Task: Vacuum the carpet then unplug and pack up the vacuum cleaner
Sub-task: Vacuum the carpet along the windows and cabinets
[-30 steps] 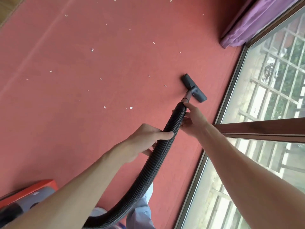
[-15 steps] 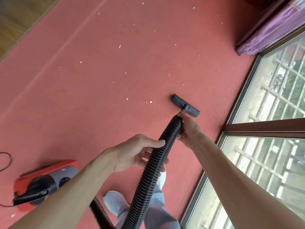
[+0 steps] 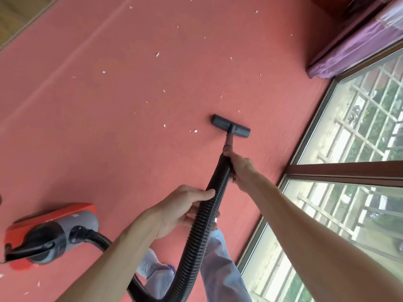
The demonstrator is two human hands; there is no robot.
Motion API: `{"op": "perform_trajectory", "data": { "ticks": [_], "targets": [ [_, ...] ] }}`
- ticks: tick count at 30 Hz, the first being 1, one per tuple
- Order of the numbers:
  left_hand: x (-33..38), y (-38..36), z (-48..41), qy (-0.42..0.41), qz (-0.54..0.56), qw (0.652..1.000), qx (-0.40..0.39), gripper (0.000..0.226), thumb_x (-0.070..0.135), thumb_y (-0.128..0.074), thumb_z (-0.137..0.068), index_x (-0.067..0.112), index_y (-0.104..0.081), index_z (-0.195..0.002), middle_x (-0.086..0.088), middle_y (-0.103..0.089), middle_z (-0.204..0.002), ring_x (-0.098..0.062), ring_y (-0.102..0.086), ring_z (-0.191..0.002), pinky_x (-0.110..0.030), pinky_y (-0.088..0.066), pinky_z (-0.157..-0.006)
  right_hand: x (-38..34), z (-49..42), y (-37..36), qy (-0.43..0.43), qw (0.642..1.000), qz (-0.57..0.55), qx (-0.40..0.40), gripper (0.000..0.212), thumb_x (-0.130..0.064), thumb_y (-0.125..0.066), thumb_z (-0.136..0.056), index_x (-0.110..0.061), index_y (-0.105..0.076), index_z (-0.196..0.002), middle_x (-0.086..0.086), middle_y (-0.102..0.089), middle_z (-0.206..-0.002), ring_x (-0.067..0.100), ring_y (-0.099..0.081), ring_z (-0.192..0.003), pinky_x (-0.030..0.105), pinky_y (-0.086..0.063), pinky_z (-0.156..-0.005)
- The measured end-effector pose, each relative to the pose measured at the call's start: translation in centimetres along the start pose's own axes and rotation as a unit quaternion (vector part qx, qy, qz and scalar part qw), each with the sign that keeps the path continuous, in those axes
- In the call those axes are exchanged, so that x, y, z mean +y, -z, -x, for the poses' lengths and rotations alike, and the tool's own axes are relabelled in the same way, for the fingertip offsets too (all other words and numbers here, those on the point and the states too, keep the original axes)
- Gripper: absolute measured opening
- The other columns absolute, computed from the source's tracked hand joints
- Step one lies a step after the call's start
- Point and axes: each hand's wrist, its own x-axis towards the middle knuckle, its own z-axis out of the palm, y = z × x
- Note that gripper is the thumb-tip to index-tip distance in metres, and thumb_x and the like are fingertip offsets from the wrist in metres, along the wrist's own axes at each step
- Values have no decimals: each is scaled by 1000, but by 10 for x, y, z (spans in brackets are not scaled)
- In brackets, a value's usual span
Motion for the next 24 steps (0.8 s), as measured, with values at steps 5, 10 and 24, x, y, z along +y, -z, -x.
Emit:
{"op": "perform_trajectory", "data": {
  "ticks": [5, 10, 24],
  "targets": [
    [31, -29, -48, -27, 14, 996, 88, 35, 33, -62, -96, 1, -72, -106, -21, -75, -101, -28, -73, -77, -35, -60, -69, -56, -43, 16, 20, 999, 48, 2, 36, -36, -68, -81, -6, -60, -99, 6, -52, -62, 13, -41, -36, 18, -28, -38],
    [67, -43, -86, -50, 3, 984, 172, 40, 36, -65, -94, -2, -72, -101, -12, -71, -83, -25, -69, -70, -31, -57, -63, -99, -72, 21, 22, 1000, 14, -5, 24, -34, -65, -87, -11, -60, -90, 10, -68, -85, 23, -62, -68, 25, -44, -59],
    [23, -22, -30, -1, 25, 1000, 19, 52, 47, -74, -84, 3, -71, -111, -17, -74, -104, -31, -70, -93, -46, -54, -92, -69, -18, 31, 8, 996, 74, -44, 33, -32, -69, -85, -1, -63, -92, 5, -56, -56, 15, -47, -43, 25, -35, -45]
  ]
}}
